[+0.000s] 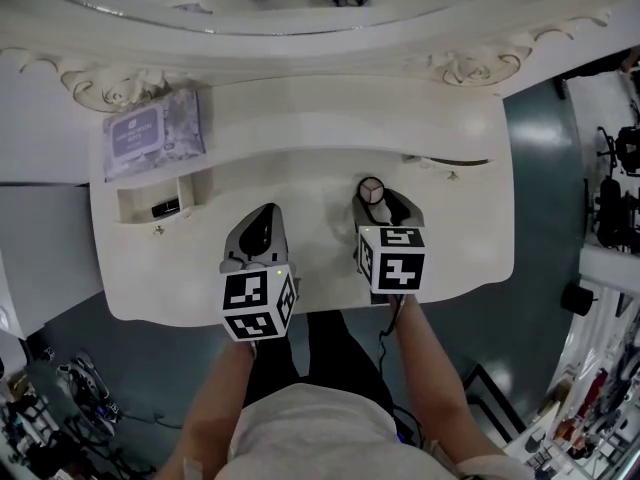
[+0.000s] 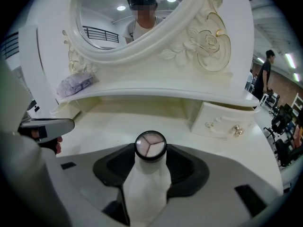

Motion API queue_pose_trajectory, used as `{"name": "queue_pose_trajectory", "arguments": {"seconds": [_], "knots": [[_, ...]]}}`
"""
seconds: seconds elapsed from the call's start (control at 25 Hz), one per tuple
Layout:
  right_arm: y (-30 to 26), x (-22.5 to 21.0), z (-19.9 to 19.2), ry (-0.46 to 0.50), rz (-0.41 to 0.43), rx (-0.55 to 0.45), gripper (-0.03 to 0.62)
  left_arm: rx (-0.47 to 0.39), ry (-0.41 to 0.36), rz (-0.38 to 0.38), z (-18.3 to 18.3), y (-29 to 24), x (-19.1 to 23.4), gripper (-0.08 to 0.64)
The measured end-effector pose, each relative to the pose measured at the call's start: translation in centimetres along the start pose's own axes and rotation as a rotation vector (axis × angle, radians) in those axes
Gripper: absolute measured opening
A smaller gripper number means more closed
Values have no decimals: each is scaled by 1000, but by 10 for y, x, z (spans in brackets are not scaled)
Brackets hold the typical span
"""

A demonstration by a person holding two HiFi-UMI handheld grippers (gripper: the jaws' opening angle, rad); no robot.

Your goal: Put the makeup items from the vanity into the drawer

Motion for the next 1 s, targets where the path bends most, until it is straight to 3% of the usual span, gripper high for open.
{"name": "queue_pose_trajectory", "arguments": {"seconds": [0.68,1.0], "knots": [[50,91,23,89,65,-106,213,-144,65,66,5,82,53,9],[68,155,37,187,122,-151,215,-224,108,124,6,127,92,11]]}}
Point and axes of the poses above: the fingertips, and each gripper's own axes: y backward along the fingers, x to its left, z out of its top, the point moved 6 cm from there along y, backward along the fingers, and after that the axes turned 10 degrees about x, right-handed, at the moved point
